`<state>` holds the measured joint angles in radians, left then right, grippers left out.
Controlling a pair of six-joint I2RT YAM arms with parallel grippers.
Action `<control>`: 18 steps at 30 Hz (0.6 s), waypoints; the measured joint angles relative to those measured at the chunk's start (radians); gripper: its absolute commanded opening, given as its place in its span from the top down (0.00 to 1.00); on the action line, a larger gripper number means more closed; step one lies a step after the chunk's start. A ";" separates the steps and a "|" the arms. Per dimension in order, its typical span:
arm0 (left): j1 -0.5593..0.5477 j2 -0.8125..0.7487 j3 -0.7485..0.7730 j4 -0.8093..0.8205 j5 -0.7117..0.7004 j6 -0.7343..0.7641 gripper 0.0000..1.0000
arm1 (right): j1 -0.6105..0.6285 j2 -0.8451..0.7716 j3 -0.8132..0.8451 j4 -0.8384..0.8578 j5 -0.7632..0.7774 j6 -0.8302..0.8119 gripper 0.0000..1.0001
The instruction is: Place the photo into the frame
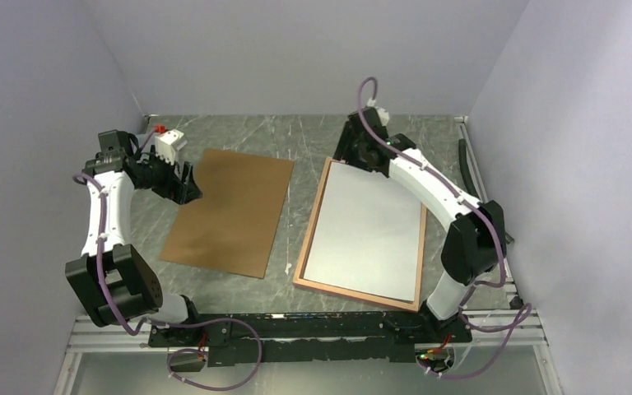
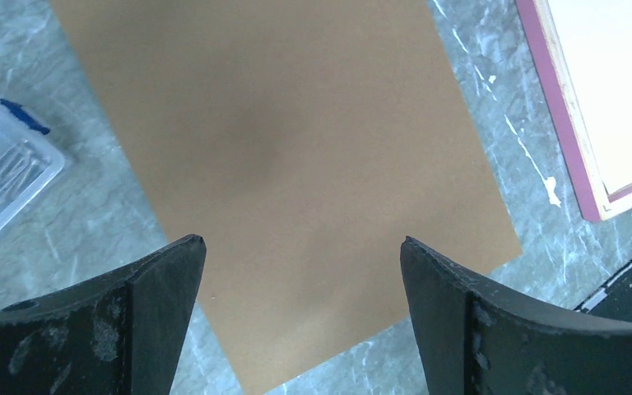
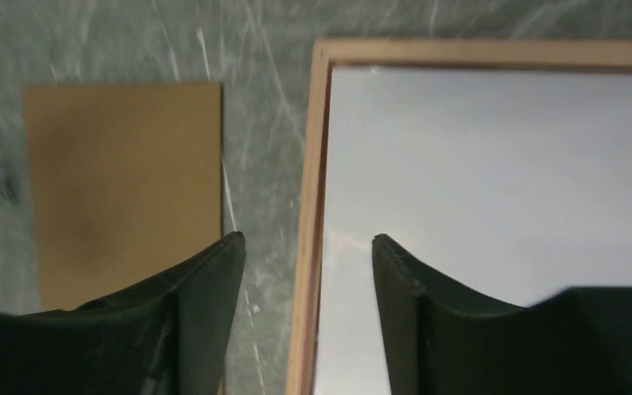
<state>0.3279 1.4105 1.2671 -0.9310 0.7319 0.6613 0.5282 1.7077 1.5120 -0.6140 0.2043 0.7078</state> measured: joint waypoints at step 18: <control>0.072 0.015 -0.037 0.035 -0.043 -0.003 0.06 | -0.191 0.386 0.081 0.123 -0.155 -0.017 0.70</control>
<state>0.4004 1.4254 1.2301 -0.8959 0.6888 0.6586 0.3370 2.0933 1.5932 -0.4908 0.0490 0.6910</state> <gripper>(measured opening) 0.941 0.310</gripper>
